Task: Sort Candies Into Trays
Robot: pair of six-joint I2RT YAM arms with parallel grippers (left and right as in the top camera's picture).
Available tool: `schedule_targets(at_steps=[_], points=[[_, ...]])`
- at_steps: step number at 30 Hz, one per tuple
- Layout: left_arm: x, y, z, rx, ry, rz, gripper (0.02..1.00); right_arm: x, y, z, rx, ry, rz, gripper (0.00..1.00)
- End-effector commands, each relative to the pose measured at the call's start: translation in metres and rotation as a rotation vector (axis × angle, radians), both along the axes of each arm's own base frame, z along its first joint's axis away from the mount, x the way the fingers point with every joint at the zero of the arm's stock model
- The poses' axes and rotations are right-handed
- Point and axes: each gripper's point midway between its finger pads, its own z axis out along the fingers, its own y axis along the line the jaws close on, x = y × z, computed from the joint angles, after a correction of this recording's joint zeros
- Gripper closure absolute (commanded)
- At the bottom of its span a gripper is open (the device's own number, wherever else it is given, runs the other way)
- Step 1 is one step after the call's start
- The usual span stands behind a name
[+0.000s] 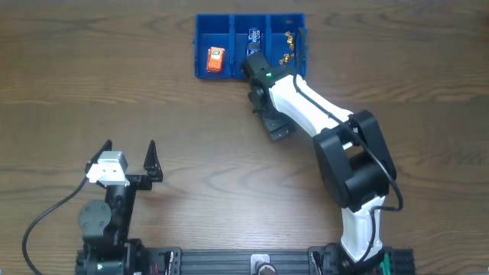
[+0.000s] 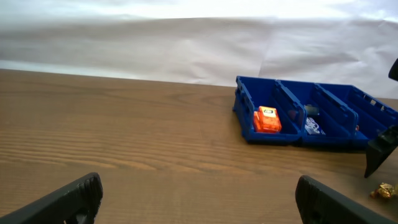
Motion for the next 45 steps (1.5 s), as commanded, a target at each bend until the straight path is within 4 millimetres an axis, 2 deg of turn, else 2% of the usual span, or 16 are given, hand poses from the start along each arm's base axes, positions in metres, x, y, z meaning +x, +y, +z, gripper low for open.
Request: schedule_targets(at_steps=[1, 3, 6, 22, 25, 30, 36, 45], points=[[-0.002, -0.006, -0.016, -0.017, 0.054, -0.032, 0.020, 0.006, -0.009, -0.006, 0.003, -0.005, -0.087, 0.003], [-0.002, -0.006, -0.016, -0.017, 0.054, -0.032, 0.023, 0.009, -0.010, -0.006, -0.001, -0.018, -0.091, 0.007], [-0.002, -0.006, -0.016, -0.017, 0.054, -0.032, 0.020, 0.010, -0.012, -0.006, -0.009, -0.023, -0.094, 0.082], [-0.002, -0.006, -0.016, -0.017, 0.054, -0.032, 0.020, 0.011, -0.020, -0.014, -0.022, -0.009, -0.110, 0.093], [-0.002, -0.006, -0.016, -0.017, 0.054, -0.032, 0.020, 0.012, -0.020, -0.014, -0.022, -0.009, -0.111, 0.191], [-0.002, -0.006, -0.016, -0.017, 0.054, -0.032, 0.020, 0.011, -0.020, -0.015, -0.023, -0.007, -0.111, 0.435], [-0.002, -0.006, -0.016, -0.017, 0.054, -0.032, 0.023, 0.012, -0.017, -0.016, -0.019, -0.011, -0.104, 0.529], [-0.002, -0.006, -0.016, -0.017, 0.054, -0.032, 0.020, 0.015, -0.009, -0.017, -0.003, -0.027, -0.090, 0.531]])
